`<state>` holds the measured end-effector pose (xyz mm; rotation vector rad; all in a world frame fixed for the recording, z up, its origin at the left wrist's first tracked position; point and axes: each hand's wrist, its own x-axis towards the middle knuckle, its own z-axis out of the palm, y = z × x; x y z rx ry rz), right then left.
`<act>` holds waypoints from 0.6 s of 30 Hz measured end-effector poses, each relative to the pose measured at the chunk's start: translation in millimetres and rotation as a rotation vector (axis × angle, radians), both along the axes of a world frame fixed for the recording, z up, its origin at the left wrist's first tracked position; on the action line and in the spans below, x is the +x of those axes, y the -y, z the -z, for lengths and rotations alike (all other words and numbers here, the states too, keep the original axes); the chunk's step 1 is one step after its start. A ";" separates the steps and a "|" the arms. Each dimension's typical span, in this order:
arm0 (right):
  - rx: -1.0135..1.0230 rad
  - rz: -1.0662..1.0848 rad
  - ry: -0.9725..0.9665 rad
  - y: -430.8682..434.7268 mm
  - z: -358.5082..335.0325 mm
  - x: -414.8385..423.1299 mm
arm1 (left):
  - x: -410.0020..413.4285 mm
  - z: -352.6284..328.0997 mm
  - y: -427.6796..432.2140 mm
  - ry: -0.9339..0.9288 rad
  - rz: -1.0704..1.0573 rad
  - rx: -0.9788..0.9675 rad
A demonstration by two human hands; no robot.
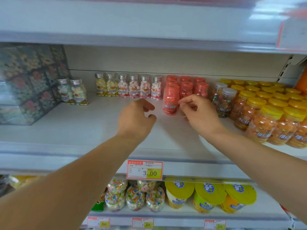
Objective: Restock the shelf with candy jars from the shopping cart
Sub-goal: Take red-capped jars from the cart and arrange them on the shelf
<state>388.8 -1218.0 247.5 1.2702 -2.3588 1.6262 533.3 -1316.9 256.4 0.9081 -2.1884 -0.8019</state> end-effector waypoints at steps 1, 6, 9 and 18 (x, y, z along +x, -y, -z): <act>-0.027 -0.037 -0.006 -1.1 -5.0 14.6 | 12.6 -2.8 -2.8 -0.019 -0.040 -0.102; -0.164 -0.315 0.004 -7.9 -25.7 118.4 | 102.9 -12.0 -14.2 -0.299 -0.167 -0.195; -0.098 -0.507 0.054 -9.4 -10.2 185.6 | 178.0 9.3 -15.6 -0.335 -0.248 -0.203; 0.383 -0.779 0.191 41.1 139.8 364.5 | 407.8 185.1 3.7 0.196 -0.532 0.125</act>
